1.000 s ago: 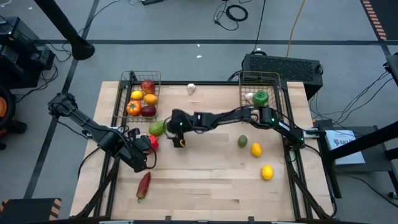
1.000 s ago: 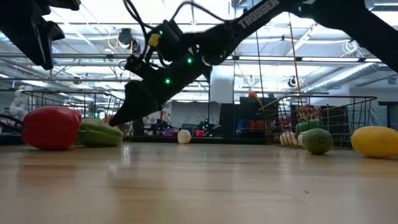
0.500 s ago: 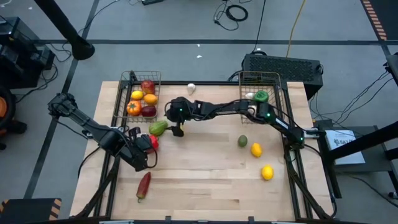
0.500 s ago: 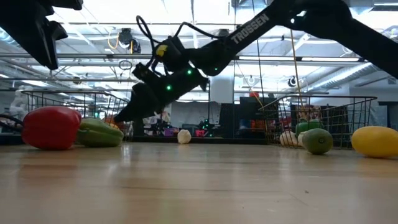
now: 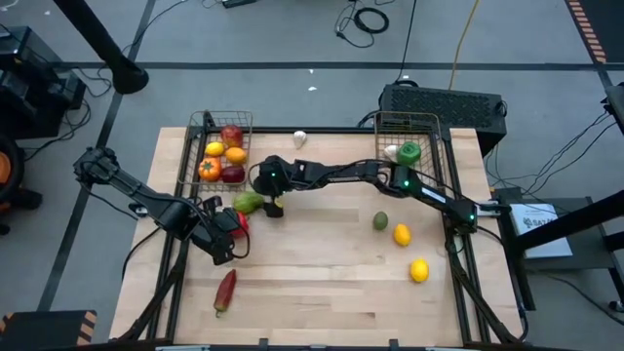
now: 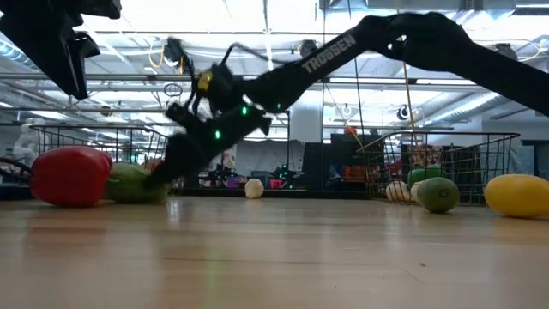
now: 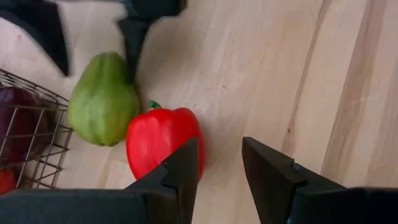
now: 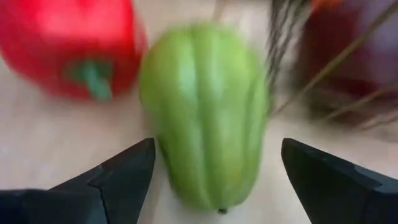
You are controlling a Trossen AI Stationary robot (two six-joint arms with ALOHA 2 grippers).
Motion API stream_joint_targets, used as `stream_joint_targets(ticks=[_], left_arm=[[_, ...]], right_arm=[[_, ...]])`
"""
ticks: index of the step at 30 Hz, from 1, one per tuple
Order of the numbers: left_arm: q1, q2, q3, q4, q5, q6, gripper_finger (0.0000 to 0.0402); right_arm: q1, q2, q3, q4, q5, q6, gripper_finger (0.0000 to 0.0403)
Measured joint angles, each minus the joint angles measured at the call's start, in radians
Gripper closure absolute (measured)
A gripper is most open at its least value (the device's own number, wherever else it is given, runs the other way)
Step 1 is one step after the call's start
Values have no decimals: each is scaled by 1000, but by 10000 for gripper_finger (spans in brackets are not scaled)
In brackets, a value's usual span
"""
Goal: Sort produce into baskets
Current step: Put the chayote into the right wire basket
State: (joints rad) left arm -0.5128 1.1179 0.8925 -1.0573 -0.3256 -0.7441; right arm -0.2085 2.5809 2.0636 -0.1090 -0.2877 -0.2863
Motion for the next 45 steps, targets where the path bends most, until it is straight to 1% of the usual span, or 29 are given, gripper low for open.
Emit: stream_joint_targets(ticks=[5,12,17,26,30,36,40,45], left_arm=[[0,0,0,0,1,-1,269],[0,0,0,1,2,-7,269],[0,0,0,1,2,-9,269],[0,0,0,1,2,-9,269],[0,0,0,1,3,-8,269],[0,0,0,1,3,-8,269],[0,0,0,1,3,-8,269],[0,0,0,1,3,-9,269]], right_arm=[[8,1,-1,-45,-7,-36,62],[15,3,-1,-51,-4,-5,69],[14,2,-1,-36,-1,15,92],[15,2,-1,-32,-2,42,152],[15,2,-1,-32,-2,46,163],[15,-3,-1,-42,-2,43,164],[15,-29,2,-97,-2,47,164],[15,-94,5,-237,-3,42,165]])
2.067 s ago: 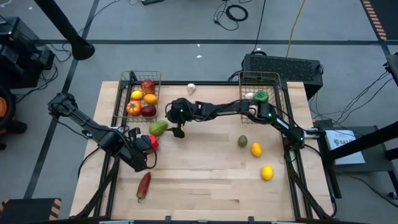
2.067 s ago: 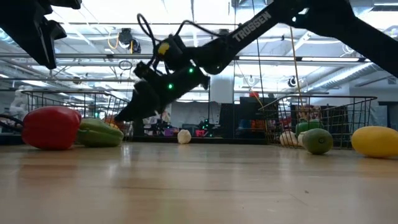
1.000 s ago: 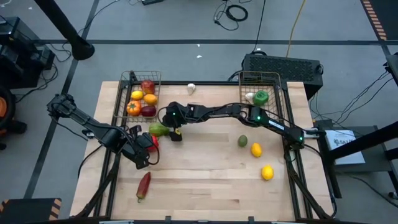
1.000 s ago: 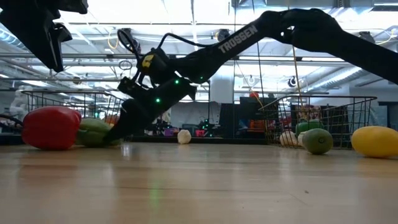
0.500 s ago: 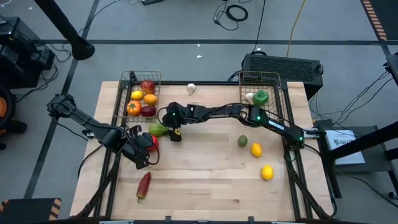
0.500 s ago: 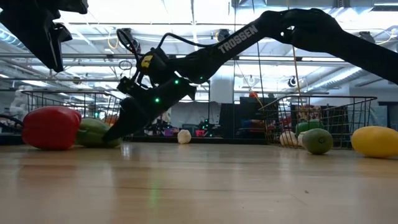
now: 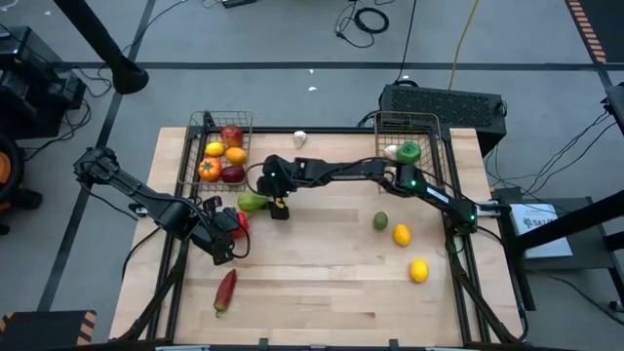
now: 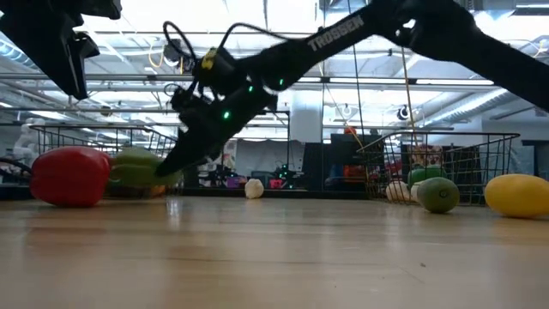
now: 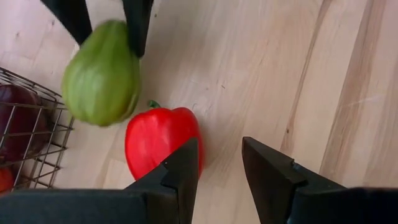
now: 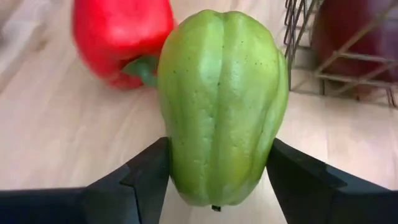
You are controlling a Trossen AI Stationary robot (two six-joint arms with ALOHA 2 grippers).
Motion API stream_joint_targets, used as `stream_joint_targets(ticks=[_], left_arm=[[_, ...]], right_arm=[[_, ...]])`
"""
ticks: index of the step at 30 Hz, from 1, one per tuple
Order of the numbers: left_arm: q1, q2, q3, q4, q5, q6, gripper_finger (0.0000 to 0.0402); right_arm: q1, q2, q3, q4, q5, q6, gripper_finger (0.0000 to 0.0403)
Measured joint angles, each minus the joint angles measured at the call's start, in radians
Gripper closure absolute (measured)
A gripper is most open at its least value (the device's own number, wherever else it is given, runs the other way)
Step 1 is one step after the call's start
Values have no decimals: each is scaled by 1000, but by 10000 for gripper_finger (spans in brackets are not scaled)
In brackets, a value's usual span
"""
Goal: Sort produce into baskets
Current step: Put the chayote into the right wire basket
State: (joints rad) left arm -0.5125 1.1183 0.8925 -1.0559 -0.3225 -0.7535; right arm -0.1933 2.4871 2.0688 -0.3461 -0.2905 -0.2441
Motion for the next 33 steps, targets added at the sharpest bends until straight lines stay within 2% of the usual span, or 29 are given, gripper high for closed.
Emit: stream_joint_targets(ticks=[10,21,27,33], left_arm=[[0,0,0,0,9,-24,269],[2,0,0,1,14,1,269],[7,0,0,3,13,31,269],[19,0,0,4,9,31,269]], right_arm=[[12,-141,0,-433,0,-4,165],[48,-262,0,-883,-5,65,165],[52,-357,0,-1008,9,134,165],[52,-504,0,-1087,103,165,165]])
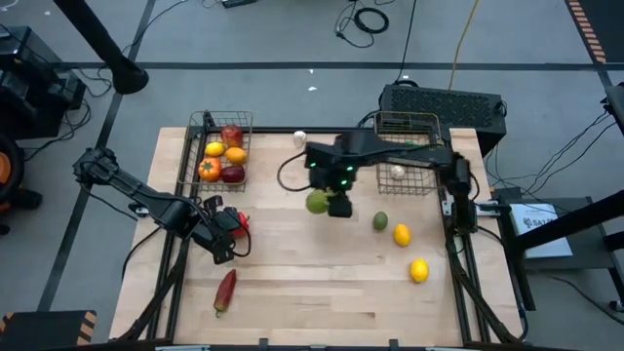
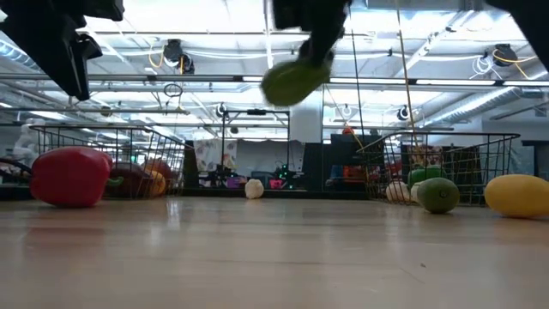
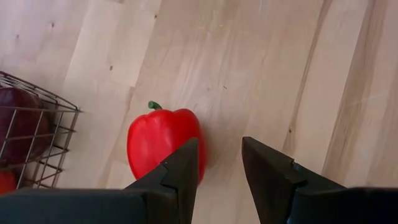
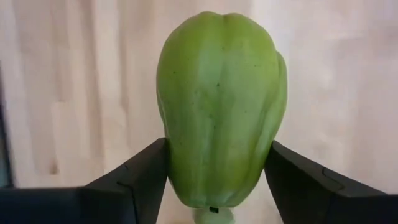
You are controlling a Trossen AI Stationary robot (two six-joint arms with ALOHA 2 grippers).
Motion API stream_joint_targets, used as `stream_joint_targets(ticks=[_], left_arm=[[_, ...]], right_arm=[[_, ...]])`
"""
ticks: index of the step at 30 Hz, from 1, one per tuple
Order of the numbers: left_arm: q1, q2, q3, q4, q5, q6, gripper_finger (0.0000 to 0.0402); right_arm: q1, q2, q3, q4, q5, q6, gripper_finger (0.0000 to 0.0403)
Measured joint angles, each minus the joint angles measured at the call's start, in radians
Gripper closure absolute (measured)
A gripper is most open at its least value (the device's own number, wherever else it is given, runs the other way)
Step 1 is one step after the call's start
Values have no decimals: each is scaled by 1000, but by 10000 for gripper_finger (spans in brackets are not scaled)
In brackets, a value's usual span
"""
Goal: Sort produce into baskets
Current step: Put the chayote into the right wire basket
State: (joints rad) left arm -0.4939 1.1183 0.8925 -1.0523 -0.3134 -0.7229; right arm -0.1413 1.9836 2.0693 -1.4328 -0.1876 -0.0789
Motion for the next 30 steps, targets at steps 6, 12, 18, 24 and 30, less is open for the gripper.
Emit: stream_joint_targets(ticks=[6,12,18,24,30], left_arm=[[3,0,0,4,0,4,269],[3,0,0,8,-1,3,269],[4,0,0,32,-1,5,269],[4,0,0,39,-1,42,269],[23,0,0,108,-1,114,269]], right_arm=[[-3,-191,0,-86,327,56,165],[-3,-385,-14,-134,822,189,165],[-4,-578,-174,-134,1010,389,165],[-4,-705,-440,-114,1023,658,165],[-4,-719,-739,-29,980,764,165]])
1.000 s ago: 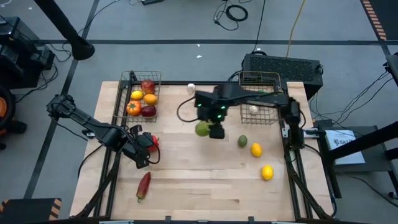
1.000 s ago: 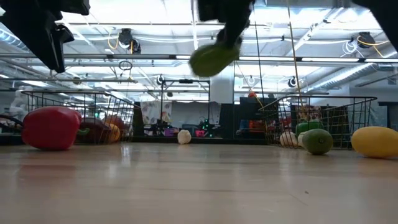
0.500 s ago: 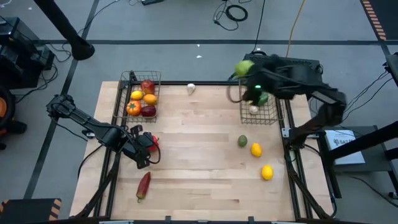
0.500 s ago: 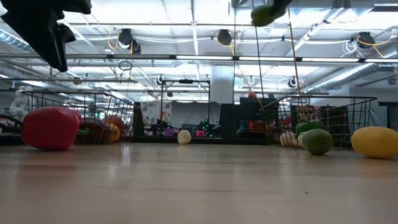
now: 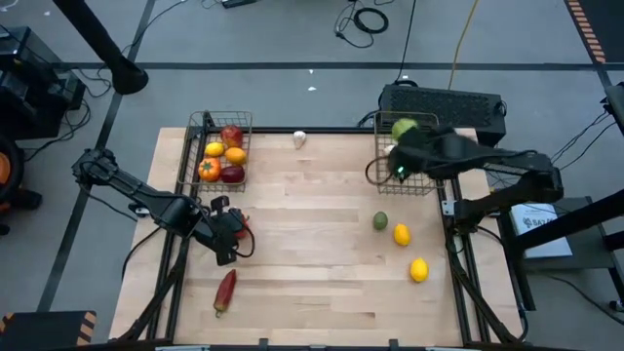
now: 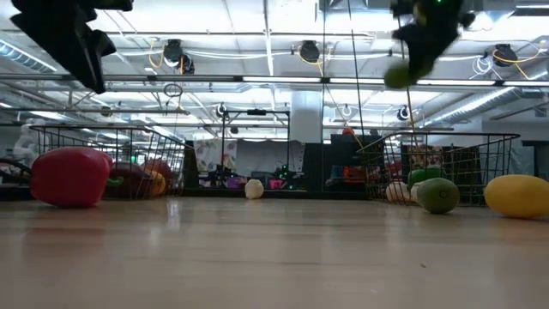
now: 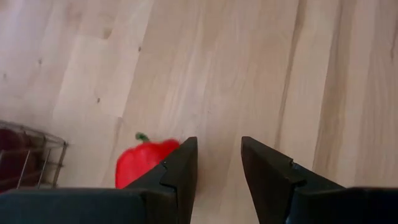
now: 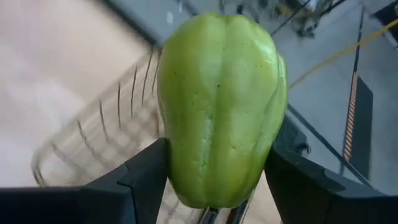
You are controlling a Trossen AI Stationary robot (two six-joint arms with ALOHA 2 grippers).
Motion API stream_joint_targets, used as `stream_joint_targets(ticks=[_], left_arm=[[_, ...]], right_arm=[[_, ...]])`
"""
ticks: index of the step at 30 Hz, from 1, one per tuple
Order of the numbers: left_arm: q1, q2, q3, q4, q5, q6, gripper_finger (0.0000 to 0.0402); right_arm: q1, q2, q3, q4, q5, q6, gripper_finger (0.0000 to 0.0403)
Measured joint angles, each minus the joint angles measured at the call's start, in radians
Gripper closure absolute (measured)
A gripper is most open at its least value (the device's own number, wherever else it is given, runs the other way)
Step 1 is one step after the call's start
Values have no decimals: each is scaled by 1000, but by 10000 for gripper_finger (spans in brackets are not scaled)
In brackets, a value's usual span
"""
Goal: Sort produce into baskets
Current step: Put the chayote into the right wire basket, then put the red chili pepper into the right wire basket
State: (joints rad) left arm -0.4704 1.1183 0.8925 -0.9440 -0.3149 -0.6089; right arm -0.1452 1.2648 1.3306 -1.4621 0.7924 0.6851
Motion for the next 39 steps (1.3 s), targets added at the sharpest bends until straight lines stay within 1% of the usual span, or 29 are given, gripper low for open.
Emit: stream_joint_targets(ticks=[4,8,14,18,25,29,32,36,39], left_arm=[[33,0,0,27,0,58,269],[72,0,0,48,0,110,269],[125,0,1,90,9,154,269],[146,0,1,101,29,154,269],[151,0,1,99,30,178,269],[151,0,1,99,29,181,269],[151,0,1,98,29,181,269],[150,0,1,97,26,181,269],[150,0,1,100,13,226,269]], right_arm=[[0,26,-188,94,-62,0,165],[-2,39,-324,212,-63,34,165],[-41,43,-436,420,-72,33,164],[-75,43,-471,518,-109,14,145],[-97,43,-468,560,-115,-14,105],[-96,43,-423,557,-109,-47,101],[-86,35,-354,544,-107,-78,101],[-9,19,-228,560,-78,-104,101],[102,11,-179,707,-45,-115,101]])
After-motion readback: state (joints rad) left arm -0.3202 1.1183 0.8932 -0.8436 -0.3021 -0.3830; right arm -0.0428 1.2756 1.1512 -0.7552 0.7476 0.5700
